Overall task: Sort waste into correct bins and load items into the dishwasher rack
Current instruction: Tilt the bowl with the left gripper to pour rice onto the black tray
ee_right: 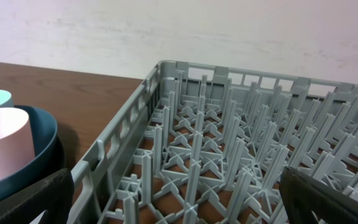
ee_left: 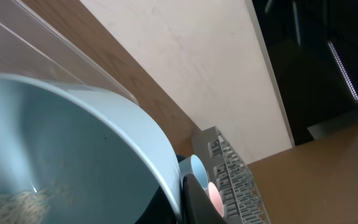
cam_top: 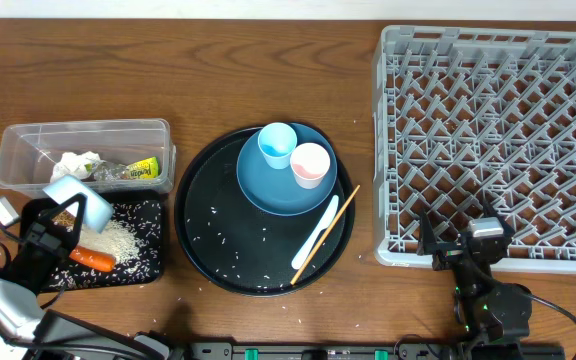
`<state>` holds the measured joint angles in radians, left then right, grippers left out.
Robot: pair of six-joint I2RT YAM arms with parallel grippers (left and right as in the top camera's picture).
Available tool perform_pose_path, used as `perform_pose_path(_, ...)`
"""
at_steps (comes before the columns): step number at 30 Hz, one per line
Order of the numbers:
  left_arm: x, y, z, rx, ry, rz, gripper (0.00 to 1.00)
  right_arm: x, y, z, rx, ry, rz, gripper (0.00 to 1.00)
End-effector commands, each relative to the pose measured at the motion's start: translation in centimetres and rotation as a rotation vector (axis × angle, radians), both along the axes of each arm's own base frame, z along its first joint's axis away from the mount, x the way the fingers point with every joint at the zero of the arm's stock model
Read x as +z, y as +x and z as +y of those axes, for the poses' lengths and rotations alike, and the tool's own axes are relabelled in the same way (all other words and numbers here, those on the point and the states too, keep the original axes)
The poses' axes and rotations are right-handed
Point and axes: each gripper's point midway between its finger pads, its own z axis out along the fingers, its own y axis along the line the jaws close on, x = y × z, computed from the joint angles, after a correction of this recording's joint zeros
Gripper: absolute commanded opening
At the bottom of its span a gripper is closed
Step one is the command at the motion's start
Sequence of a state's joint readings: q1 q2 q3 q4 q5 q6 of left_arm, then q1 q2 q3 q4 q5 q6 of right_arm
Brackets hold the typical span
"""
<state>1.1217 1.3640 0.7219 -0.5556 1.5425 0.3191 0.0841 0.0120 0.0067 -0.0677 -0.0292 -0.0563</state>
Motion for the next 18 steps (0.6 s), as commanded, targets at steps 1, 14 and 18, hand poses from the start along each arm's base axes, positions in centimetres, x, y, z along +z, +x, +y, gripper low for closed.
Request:
perform_pose_path(1, 0.3, 0.2, 0.0, -0.015, -0.002, -0.032, 0.06, -0.1, 0.0, -0.1, -0.001, -0.009, 0.003, 0.99)
perform_pose_path(14, -0.1, 0.7, 0.3, -0.019, -0.111, 0.018, 0.06, -0.1, 0.0, -0.1, -0.001, -0.009, 0.003, 0.99)
perform_pose_path(18, -0.4, 0.6, 0.0, -0.015, 0.026, 0.02, 0.08, -0.1, 0.0, -0.1, -0.001, -0.009, 0.003, 0.99)
